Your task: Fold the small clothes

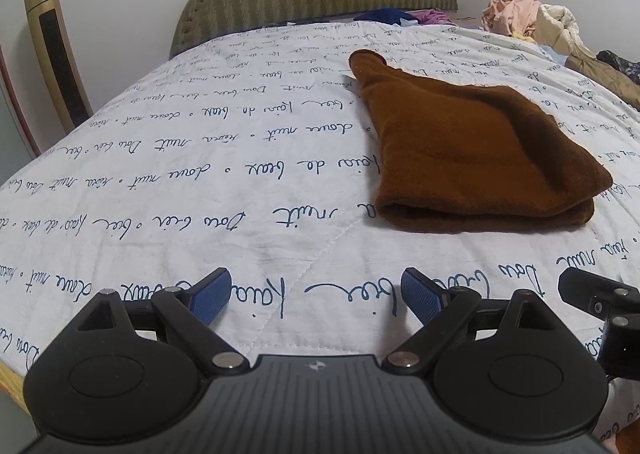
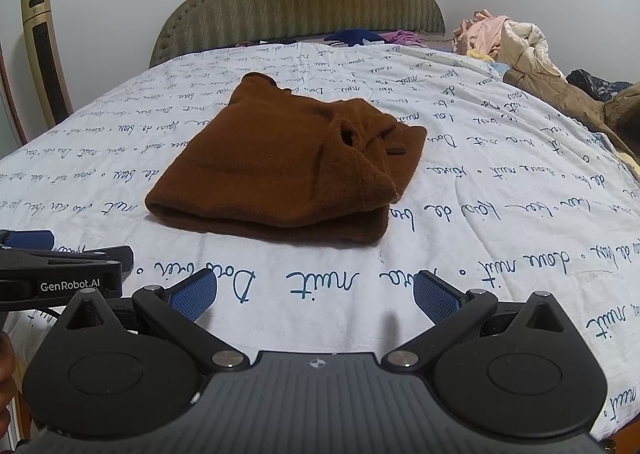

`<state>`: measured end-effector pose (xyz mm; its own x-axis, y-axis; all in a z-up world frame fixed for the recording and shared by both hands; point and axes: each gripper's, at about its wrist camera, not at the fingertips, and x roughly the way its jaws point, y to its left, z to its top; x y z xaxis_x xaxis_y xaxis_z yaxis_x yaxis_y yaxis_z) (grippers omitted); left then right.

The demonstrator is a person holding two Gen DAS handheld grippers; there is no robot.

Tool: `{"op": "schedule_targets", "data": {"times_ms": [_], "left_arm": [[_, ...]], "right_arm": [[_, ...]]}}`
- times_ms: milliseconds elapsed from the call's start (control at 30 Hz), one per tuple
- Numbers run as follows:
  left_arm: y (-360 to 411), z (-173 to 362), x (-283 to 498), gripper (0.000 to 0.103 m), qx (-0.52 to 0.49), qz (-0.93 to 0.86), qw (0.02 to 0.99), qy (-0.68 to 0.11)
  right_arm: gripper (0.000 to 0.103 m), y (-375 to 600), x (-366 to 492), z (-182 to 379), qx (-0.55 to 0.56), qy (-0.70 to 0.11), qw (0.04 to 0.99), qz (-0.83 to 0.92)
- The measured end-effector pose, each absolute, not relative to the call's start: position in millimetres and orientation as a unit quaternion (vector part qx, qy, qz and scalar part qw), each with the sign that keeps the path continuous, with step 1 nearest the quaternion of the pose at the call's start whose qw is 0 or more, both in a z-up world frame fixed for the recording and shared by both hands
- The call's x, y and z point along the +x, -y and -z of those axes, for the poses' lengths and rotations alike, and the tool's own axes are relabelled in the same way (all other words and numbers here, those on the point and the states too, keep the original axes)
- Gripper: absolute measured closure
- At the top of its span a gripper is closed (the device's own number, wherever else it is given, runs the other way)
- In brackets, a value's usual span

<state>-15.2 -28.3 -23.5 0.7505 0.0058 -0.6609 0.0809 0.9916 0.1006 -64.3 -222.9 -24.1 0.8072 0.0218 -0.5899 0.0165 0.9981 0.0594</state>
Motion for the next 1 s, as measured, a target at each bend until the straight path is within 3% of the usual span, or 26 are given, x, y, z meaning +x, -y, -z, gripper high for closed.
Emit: {"op": "schedule_targets", "data": {"times_ms": [1000], "left_arm": [[26.9,25.3,-11.5,0.011,0.061,0.009,0.930,-0.361]], "right_arm": [[0.000,224.6,-59.8,22.4,0.033,-0.315,0.949,-0.006]]}}
